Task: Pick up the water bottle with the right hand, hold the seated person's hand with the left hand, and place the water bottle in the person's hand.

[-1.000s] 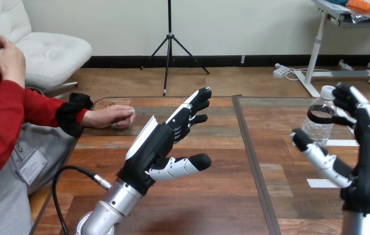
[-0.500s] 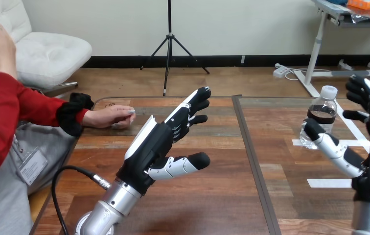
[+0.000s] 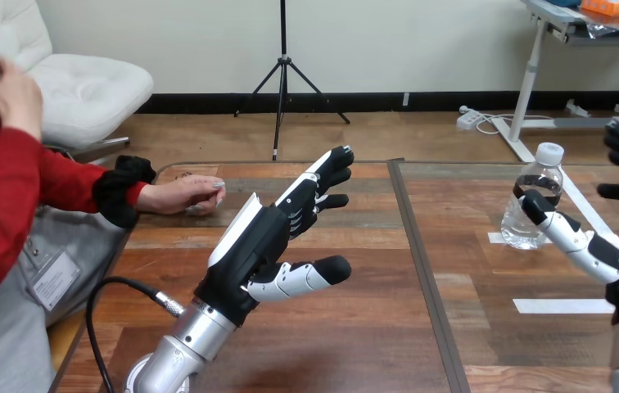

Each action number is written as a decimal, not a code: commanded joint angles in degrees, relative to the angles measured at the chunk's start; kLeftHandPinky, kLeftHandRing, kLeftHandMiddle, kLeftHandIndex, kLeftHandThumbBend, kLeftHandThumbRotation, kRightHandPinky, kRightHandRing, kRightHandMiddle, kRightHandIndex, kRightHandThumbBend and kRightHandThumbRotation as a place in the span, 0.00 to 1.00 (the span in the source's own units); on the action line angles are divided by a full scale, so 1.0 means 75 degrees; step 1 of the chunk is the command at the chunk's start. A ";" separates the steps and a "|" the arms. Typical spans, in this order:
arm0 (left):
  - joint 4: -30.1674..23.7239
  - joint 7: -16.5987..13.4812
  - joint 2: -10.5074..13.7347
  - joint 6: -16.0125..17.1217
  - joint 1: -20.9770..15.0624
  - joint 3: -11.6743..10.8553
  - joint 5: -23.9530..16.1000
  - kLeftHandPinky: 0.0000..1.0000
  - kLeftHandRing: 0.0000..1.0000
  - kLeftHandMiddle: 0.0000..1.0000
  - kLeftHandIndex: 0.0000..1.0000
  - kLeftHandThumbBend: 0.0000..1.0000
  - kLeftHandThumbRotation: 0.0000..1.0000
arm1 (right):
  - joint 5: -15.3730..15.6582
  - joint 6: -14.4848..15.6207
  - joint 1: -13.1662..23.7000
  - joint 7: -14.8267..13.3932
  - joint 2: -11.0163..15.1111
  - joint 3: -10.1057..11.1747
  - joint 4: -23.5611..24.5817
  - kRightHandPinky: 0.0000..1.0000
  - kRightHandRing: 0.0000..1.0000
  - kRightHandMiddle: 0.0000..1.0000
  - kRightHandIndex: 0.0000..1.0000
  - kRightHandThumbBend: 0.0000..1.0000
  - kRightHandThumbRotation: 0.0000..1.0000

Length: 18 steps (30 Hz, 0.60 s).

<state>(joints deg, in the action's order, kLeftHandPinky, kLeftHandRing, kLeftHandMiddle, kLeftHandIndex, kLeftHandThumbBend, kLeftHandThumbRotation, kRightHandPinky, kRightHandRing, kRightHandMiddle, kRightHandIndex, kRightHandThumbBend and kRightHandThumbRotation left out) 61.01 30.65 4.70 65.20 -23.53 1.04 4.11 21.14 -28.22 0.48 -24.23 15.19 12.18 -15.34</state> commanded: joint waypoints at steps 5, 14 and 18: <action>-0.0100 0.0040 -0.0009 0.0045 -0.0477 -0.0108 0.0166 0.86 0.95 0.96 0.95 1.00 0.69 | 0.0082 0.0582 0.0733 0.0195 0.0595 0.0184 0.0675 0.71 0.87 0.86 0.89 1.00 0.56; -0.0118 0.0041 -0.0014 0.0090 -0.0433 -0.0096 0.0149 0.87 0.95 0.97 0.95 0.99 0.69 | 0.0023 0.1070 0.1056 0.0523 0.0990 0.0240 0.0682 0.71 0.86 0.85 0.88 1.00 0.55; -0.0124 0.0069 -0.0023 0.0085 -0.0416 -0.0093 0.0163 0.87 0.95 0.97 0.95 1.00 0.70 | -0.0008 0.1233 0.1267 0.0743 0.1226 0.0240 0.0541 0.70 0.85 0.85 0.87 1.00 0.54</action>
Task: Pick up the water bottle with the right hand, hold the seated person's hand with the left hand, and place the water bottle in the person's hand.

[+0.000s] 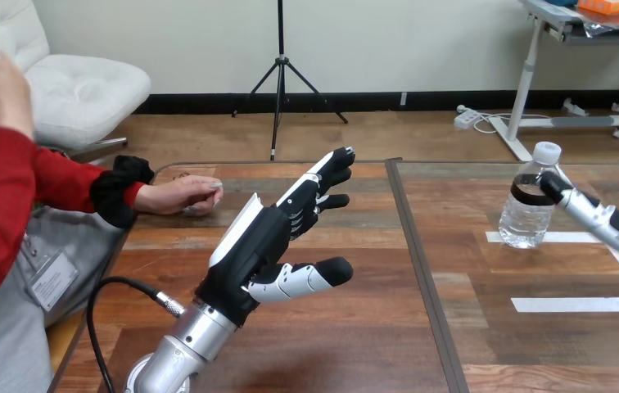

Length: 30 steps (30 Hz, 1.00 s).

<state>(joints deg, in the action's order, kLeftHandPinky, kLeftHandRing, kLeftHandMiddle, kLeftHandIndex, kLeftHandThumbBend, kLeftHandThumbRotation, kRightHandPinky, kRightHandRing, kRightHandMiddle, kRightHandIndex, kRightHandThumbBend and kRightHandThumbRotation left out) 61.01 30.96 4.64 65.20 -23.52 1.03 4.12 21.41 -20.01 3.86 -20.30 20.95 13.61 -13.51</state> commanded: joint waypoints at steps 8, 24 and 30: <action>-0.0158 0.0053 -0.0055 0.0077 -0.0373 -0.0092 0.0189 0.87 0.96 0.97 0.95 1.00 0.70 | 0.0031 0.0573 0.1167 0.0616 0.0887 -0.0029 0.0056 0.69 0.84 0.85 0.87 1.00 0.56; -0.0226 0.0168 -0.0149 0.0127 -0.0293 -0.0052 0.0275 0.88 0.97 0.98 0.95 1.00 0.70 | 0.0071 0.0686 0.2122 0.1201 0.1521 -0.0340 -0.1066 0.74 0.84 0.84 0.85 1.00 0.54; -0.0280 0.0214 -0.0182 0.0075 -0.0240 -0.0032 0.0298 0.89 0.97 0.98 0.95 1.00 0.71 | 0.0164 0.0864 0.2564 0.1494 0.1732 -0.0581 -0.1610 0.73 0.83 0.84 0.86 1.00 0.53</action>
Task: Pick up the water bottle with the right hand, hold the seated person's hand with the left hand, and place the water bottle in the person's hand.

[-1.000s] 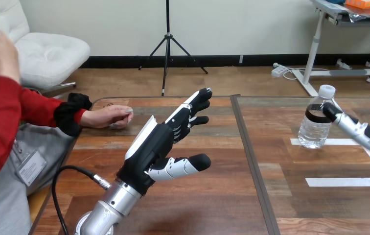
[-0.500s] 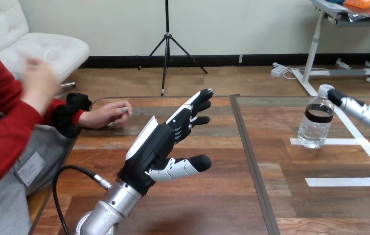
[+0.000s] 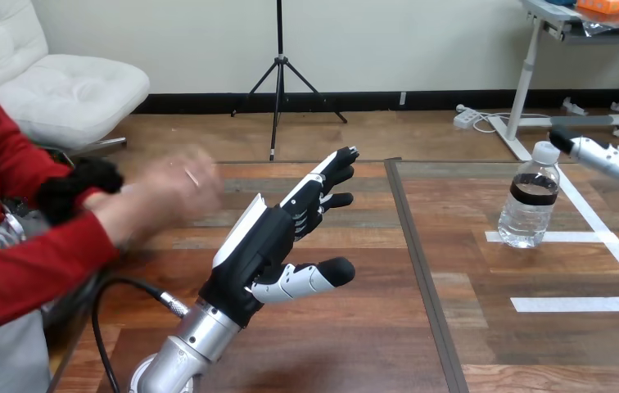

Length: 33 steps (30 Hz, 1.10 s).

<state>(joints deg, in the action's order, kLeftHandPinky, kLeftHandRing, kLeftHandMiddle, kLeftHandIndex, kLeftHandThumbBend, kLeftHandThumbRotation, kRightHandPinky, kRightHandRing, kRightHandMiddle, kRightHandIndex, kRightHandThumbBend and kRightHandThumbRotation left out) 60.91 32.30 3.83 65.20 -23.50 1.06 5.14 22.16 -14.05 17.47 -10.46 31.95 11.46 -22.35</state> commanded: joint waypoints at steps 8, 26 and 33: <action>-0.0333 0.0042 -0.0119 0.0090 -0.0175 -0.0035 0.0166 0.90 0.97 0.98 0.96 1.00 0.70 | 0.0219 0.0145 0.1220 0.0368 0.0440 -0.0562 -0.1054 0.69 0.80 0.82 0.85 1.00 0.52; -0.0479 0.0167 -0.0153 0.0056 -0.0035 -0.0008 0.0284 0.91 0.98 0.98 0.95 1.00 0.69 | 0.0636 0.0310 0.2370 0.0628 0.0750 -0.1382 -0.2679 0.64 0.80 0.82 0.86 1.00 0.55; -0.0547 0.0192 -0.0165 0.0108 0.0037 -0.0015 0.0335 0.91 0.98 0.98 0.95 1.00 0.69 | 0.0756 0.0525 0.2806 0.0813 0.0794 -0.1675 -0.3244 0.63 0.81 0.83 0.87 1.00 0.57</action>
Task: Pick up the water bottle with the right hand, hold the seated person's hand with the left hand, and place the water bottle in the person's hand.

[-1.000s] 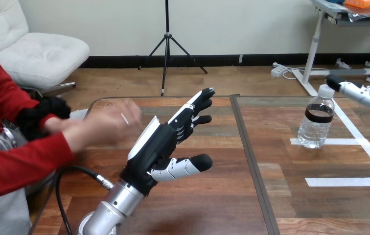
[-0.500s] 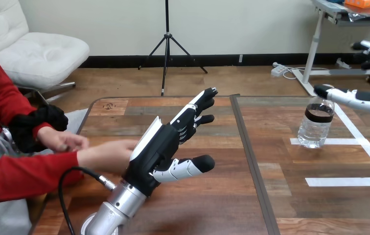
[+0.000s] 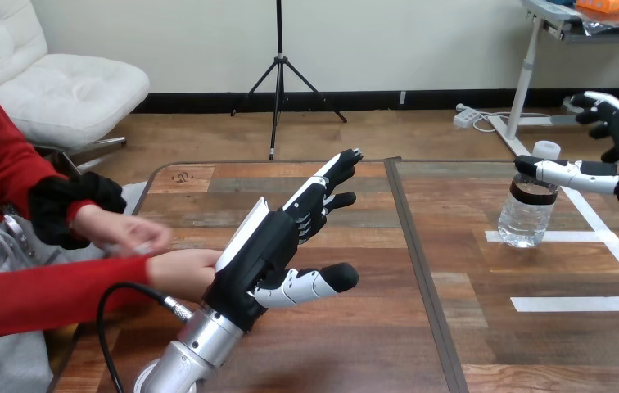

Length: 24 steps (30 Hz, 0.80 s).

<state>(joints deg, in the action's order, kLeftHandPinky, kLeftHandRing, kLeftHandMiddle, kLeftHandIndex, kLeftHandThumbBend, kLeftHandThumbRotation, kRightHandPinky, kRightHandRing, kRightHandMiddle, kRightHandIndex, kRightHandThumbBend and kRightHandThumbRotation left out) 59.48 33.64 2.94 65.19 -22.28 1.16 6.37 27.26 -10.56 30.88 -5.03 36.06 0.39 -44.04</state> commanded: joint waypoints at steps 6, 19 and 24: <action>-0.0425 0.0091 -0.0046 0.0136 -0.0067 -0.0025 0.0230 0.90 0.96 0.96 0.94 1.00 0.68 | 0.0135 0.0121 0.1304 0.0116 0.0240 -0.0392 -0.0794 0.63 0.81 0.84 0.87 1.00 0.57; -0.0547 0.0335 -0.0030 0.0224 0.0066 -0.0014 0.0430 0.87 0.93 0.93 0.90 0.99 0.68 | 0.0245 0.0254 0.1797 0.0124 0.0202 -0.0816 -0.1596 0.63 0.84 0.86 0.87 1.00 0.56; -0.0641 0.0574 -0.0041 0.0159 0.0136 0.0004 0.0665 0.87 0.93 0.92 0.89 0.99 0.68 | 0.0249 0.0207 0.1932 0.0096 0.0200 -0.0941 -0.1898 0.63 0.84 0.86 0.87 1.00 0.55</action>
<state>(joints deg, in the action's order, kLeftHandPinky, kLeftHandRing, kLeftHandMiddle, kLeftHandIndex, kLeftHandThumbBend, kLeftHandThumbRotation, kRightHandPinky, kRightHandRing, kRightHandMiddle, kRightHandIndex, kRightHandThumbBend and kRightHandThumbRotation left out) 58.01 36.61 2.86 65.57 -20.19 1.19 9.22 28.77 -8.50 39.54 -3.76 36.40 -5.75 -56.54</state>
